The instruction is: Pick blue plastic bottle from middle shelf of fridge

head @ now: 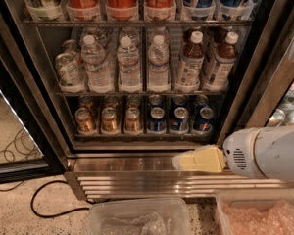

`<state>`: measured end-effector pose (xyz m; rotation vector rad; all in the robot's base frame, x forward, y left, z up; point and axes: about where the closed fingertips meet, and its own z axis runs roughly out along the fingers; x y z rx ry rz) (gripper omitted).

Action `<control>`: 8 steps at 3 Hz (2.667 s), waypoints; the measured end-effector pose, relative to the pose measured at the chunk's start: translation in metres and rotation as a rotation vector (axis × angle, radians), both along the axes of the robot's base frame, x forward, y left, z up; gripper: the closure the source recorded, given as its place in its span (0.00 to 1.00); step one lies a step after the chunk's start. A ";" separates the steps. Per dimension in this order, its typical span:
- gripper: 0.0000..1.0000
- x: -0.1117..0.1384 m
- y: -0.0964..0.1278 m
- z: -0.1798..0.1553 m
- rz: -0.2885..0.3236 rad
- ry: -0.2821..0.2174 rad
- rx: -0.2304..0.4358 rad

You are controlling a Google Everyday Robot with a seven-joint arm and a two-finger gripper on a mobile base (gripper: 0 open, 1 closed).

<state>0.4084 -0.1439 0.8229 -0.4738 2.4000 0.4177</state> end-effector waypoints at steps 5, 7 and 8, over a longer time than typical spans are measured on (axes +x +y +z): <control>0.00 0.037 0.022 0.012 -0.130 -0.238 0.014; 0.00 0.072 -0.016 0.025 -0.283 -0.426 0.004; 0.00 0.084 -0.025 0.008 -0.328 -0.444 0.025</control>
Offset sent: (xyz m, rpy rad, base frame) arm -0.0173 0.0330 -0.0313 0.0252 0.1267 0.0801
